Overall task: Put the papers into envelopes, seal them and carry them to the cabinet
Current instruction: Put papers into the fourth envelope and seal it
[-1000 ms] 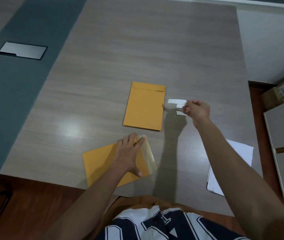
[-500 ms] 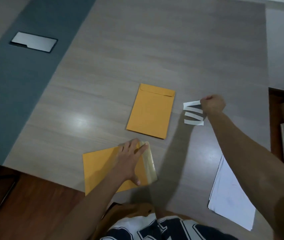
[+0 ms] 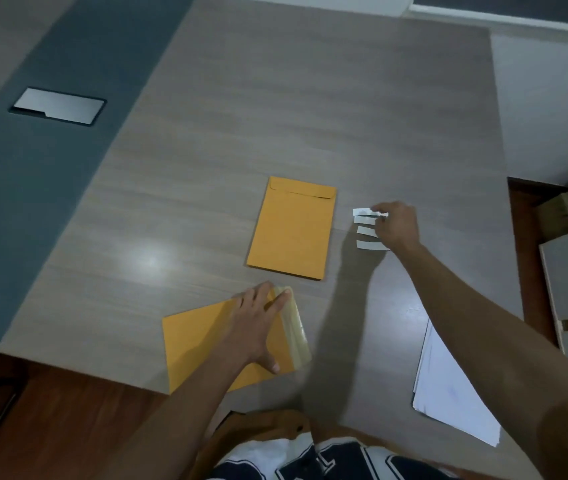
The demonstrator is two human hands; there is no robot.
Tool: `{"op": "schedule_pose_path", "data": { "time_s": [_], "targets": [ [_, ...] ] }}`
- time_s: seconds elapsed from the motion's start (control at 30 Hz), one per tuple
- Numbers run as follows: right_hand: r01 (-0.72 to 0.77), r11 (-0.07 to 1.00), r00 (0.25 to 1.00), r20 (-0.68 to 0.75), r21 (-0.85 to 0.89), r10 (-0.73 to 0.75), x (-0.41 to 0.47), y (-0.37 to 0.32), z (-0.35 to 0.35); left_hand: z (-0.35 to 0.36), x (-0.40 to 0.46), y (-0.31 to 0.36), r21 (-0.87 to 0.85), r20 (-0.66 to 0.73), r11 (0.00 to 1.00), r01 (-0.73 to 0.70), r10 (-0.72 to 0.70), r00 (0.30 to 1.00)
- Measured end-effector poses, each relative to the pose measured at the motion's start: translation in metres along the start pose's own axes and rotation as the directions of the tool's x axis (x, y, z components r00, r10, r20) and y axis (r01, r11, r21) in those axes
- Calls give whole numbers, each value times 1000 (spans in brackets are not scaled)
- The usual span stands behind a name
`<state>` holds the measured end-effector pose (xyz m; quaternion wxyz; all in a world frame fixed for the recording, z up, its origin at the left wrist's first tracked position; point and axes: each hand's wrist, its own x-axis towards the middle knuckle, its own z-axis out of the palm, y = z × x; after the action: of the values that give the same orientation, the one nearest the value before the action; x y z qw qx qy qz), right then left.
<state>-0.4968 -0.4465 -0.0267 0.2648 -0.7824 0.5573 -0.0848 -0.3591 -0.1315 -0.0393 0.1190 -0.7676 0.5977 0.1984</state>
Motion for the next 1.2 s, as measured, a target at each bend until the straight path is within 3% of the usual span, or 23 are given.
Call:
{"op": "schedule_pose_path", "data": {
  "time_s": [0.23, 0.73, 0.97, 1.2],
  "targets": [
    [-57, 970, 991, 103, -235, 84, -16, -12, -3, 1, 0, -1, 34, -6, 999, 5, -4, 1000],
    [34, 935, 987, 157, -353, 24, -15, -4, 5, -3, -4, 2, 19, -12, 1000, 10, -10, 1000],
    [23, 914, 976, 208, -406, 68, -7, -11, 4, -4, -9, 5, 14, -9, 999, 34, -34, 999],
    [-13, 945, 986, 151, -326, 65, -17, -9, 4, -5, -14, 7, -23, 3, 999, 36, -36, 999]
  ]
}}
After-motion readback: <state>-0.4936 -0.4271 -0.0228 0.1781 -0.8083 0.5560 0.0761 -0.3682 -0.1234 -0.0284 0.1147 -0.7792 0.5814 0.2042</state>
